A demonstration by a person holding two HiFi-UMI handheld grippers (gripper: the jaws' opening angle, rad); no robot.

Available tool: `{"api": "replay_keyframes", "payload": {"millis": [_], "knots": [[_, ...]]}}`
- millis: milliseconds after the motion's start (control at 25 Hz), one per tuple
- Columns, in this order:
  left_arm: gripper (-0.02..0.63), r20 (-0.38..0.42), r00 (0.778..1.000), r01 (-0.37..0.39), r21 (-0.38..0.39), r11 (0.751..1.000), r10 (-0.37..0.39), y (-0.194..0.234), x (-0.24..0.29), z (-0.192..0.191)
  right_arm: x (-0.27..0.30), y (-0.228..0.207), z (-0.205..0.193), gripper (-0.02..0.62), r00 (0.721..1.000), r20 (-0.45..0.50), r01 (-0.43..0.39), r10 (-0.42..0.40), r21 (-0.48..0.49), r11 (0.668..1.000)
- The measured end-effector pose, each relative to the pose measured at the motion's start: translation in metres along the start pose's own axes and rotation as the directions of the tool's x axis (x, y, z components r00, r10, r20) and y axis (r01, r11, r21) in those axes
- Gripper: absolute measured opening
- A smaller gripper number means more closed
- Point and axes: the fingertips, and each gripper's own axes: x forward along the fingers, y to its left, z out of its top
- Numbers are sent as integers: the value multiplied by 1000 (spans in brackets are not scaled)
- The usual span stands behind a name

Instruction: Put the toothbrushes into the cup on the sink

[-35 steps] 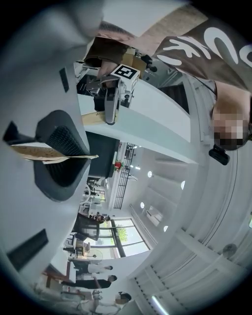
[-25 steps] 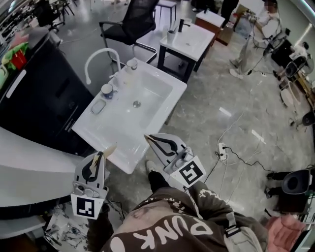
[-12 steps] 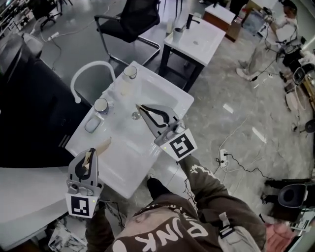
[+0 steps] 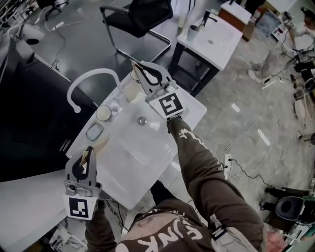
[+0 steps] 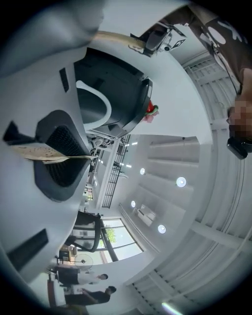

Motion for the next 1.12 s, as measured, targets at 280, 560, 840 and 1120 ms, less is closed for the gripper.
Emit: {"api": "replay_keyframes", "payload": {"millis": [280, 560, 840, 1120], "knots": [[6, -33, 999, -26, -1, 1000, 26, 16, 17, -16, 43, -33, -73, 20, 998, -56, 23, -21, 35, 999], [6, -42, 998, -36, -3, 999, 36, 24, 27, -20, 49, -33, -126, 20, 992, -122, 26, -15, 89, 996], [6, -50, 998, -38, 7, 999, 38, 25, 29, -21, 52, -33, -162, 20, 984, -175, 39, -18, 116, 993], [6, -56, 998, -41, 13, 999, 42, 29, 29, -23, 50, -35, -167, 26, 984, -174, 57, -34, 133, 989]]}}
